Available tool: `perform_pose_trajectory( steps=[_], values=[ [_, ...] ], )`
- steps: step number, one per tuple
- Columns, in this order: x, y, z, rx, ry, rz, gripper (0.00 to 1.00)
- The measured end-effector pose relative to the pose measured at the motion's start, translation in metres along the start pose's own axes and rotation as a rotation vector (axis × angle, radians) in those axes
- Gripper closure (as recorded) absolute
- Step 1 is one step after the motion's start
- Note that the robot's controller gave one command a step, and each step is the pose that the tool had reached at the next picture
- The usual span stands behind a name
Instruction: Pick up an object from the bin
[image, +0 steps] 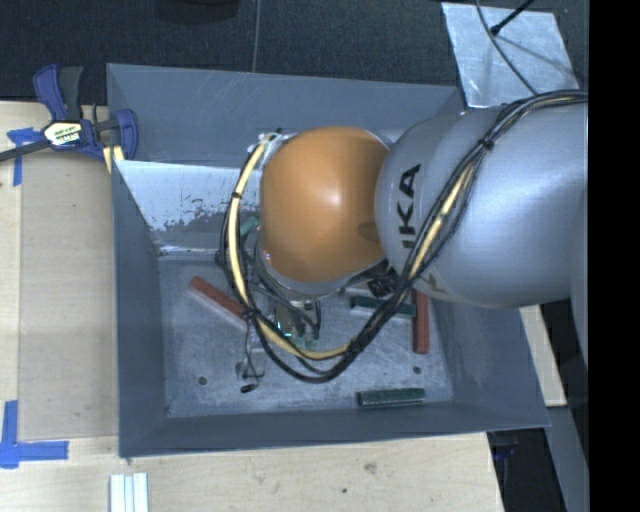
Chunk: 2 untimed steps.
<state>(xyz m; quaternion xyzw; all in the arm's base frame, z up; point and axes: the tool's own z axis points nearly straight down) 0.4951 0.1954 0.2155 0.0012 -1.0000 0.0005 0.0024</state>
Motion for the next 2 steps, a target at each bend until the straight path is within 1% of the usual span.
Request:
perform_pose_trajectory(
  steps=[1,2],
  values=[
    [-0.047,-0.028,0.147,-0.002,-0.008,0.004,0.0],
    [-0.121,-0.084,0.144,-0.001,-0.014,-0.053,0.0]
  ],
)
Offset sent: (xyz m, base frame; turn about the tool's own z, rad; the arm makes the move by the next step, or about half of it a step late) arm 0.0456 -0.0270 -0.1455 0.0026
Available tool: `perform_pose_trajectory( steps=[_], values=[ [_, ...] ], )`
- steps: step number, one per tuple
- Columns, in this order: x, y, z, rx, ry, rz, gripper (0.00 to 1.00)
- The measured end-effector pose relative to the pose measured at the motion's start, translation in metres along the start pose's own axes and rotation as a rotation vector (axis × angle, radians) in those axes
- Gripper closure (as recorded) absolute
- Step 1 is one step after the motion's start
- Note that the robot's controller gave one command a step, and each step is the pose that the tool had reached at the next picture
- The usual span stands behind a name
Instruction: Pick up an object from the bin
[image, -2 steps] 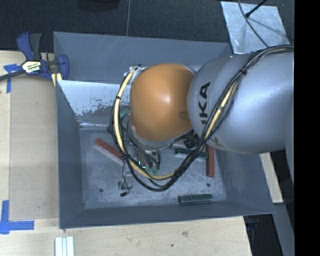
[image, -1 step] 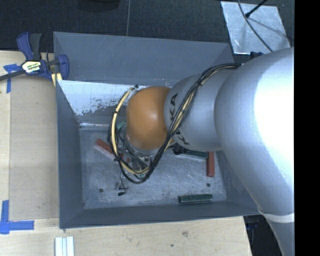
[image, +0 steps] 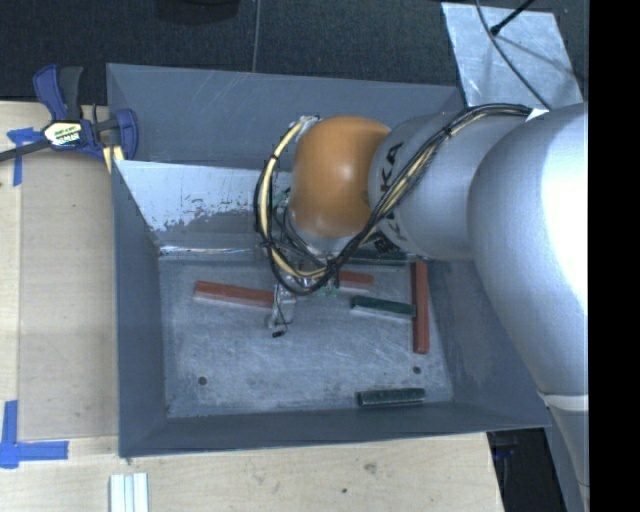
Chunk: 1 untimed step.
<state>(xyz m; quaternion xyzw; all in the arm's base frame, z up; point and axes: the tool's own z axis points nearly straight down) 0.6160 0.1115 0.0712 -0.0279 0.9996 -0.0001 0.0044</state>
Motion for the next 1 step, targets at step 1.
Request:
perform_pose_trajectory(
  steps=[1],
  values=[
    [0.0022,0.0044,-0.0002,-0.002,0.004,-0.003,1.0]
  ],
)
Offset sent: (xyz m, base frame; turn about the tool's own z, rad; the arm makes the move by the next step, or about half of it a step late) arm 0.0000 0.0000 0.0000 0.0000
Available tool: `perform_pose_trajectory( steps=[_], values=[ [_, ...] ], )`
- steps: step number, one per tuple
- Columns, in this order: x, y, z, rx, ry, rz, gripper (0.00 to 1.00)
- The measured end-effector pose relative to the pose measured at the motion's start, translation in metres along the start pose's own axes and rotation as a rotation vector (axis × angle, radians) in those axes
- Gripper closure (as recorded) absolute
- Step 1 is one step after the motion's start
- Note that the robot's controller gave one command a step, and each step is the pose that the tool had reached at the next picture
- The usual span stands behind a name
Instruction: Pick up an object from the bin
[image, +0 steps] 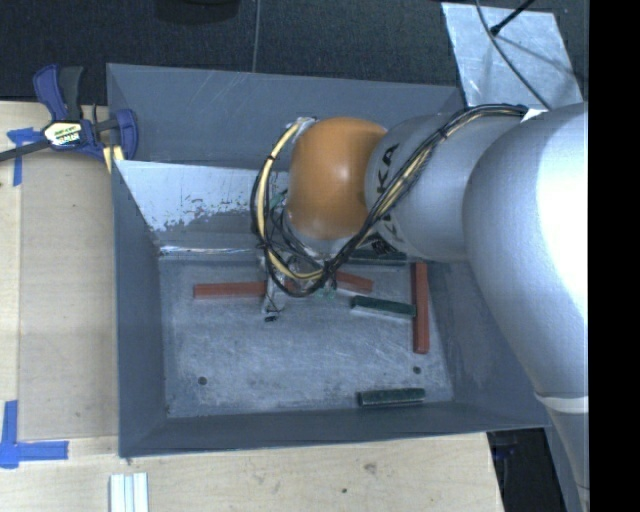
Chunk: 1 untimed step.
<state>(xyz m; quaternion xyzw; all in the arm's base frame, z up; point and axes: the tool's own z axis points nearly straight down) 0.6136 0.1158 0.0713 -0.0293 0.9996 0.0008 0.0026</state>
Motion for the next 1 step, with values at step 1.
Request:
perform_pose_trajectory(
  steps=[1],
  values=[
    [0.05,-0.0321,-0.1767,0.002,-0.005,-0.254,1.0]
  ],
)
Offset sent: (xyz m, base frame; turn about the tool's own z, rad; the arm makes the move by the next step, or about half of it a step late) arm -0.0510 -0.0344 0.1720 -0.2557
